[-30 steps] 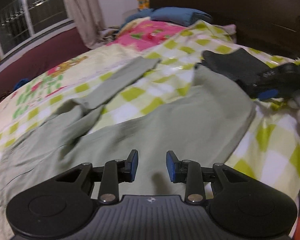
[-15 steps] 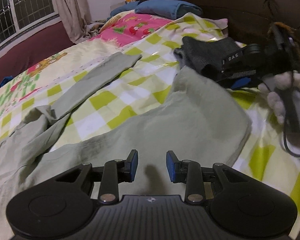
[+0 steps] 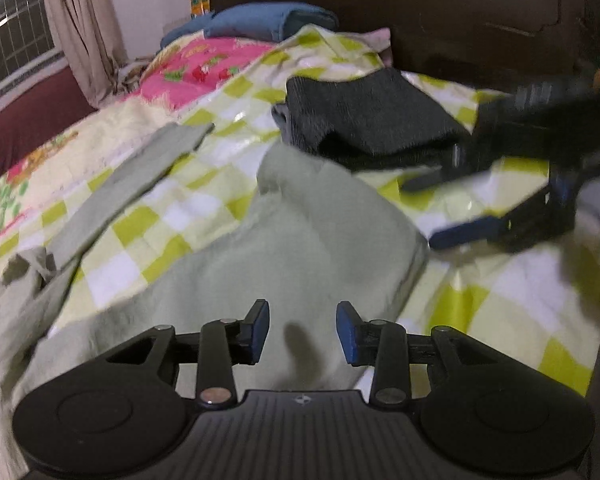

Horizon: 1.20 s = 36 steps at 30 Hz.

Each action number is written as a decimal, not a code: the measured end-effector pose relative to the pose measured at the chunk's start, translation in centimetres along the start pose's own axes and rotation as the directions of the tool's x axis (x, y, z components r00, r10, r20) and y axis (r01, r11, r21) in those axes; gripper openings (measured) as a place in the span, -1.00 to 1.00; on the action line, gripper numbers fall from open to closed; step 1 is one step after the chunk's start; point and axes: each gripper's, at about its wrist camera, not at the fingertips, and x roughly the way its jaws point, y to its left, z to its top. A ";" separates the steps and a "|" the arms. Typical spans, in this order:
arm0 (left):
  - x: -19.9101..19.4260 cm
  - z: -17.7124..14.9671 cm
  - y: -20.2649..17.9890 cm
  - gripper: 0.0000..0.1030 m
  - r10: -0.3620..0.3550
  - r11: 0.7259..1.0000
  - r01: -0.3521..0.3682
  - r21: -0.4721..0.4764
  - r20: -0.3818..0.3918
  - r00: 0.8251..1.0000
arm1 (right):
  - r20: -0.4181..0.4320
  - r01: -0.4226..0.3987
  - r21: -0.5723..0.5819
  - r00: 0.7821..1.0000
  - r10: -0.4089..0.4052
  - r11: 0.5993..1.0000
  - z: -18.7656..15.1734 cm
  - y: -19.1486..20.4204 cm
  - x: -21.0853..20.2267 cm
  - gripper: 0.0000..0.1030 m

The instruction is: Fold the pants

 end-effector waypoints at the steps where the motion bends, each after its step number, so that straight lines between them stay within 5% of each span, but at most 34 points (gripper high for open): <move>1: 0.3 -0.2 0.0 -0.01 -0.002 1.000 0.002 -0.006 -0.015 1.000 | -0.015 -0.036 0.009 0.999 0.036 0.999 0.3 -0.1 0.5 0.31; 6: 0.9 -0.6 -0.4 -0.01 0.005 1.000 -0.005 -0.005 -0.029 1.000 | -0.024 -0.006 0.025 1.000 0.006 1.000 1.6 -0.2 4.2 0.27; 8: 1.1 -0.5 -0.5 -0.01 0.011 1.000 -0.010 0.004 -0.027 1.000 | 0.023 -0.024 0.046 0.999 0.023 0.999 2.1 -0.3 4.7 -0.24; 11: 1.6 -0.5 -0.3 -0.01 -0.003 1.000 0.002 -0.011 -0.031 1.000 | 0.127 -0.101 0.092 0.988 0.089 0.991 3.0 -0.3 4.0 -0.73; 14: 1.8 -0.9 -0.4 -0.01 -0.009 1.000 0.008 -0.020 -0.035 0.999 | 0.164 -0.177 -0.053 0.969 0.183 0.983 2.9 2.4 1.7 -0.74; 16: 1.8 -1.0 -0.4 -0.01 -0.023 0.999 0.022 -0.029 -0.038 0.999 | 0.168 -0.082 -0.165 0.980 0.110 0.983 2.4 3.9 0.4 -0.65; 17: 1.7 -0.9 -0.5 -0.01 -0.026 0.999 0.025 -0.028 -0.031 0.999 | 0.169 -0.038 -0.178 0.983 0.069 0.983 2.4 3.8 0.2 -0.42; 20: 1.0 0.1 -0.5 -0.01 -0.032 0.999 0.032 -0.025 0.020 0.999 | 0.169 0.076 -0.136 0.984 -0.052 0.988 2.6 1.3 0.0 -0.31; 22: 0.9 0.7 -0.6 0.01 -0.046 0.998 0.047 -0.028 0.036 0.998 | 0.147 0.063 -0.104 0.988 -0.047 0.993 3.2 0.5 0.8 -0.28; 25: 0.9 0.6 -1.0 0.03 -0.040 0.999 0.040 -0.006 0.033 0.999 | 0.154 0.084 -0.174 0.986 -0.057 0.981 4.5 1.1 3.1 0.08; 27: 0.9 0.1 -0.9 0.03 -0.037 0.999 0.037 -0.011 0.024 0.999 | 0.114 0.107 -0.231 0.990 -0.082 0.967 4.9 1.5 4.8 0.10; 29: 0.9 -0.6 -0.3 0.03 -0.028 0.999 0.028 -0.034 0.015 1.000 | 0.035 0.104 -0.225 0.995 -0.098 0.969 4.9 2.2 6.7 -0.42; 30: 0.8 -0.8 0.1 0.03 -0.023 0.999 0.023 -0.047 0.013 1.000 | 0.000 0.078 -0.234 0.997 -0.080 0.969 4.1 2.9 7.2 -0.51; 33: 0.1 -2.1 2.1 0.04 0.010 0.995 -0.008 -0.099 0.013 1.000 | -0.112 -0.020 -0.369 0.993 -0.023 0.929 0.2 6.8 8.6 -0.51; 36: -0.4 -3.7 4.0 0.04 0.046 0.988 -0.046 -0.147 -0.003 0.999 | -0.311 -0.191 -0.409 0.948 0.061 0.892 -3.8 9.4 10.5 -0.50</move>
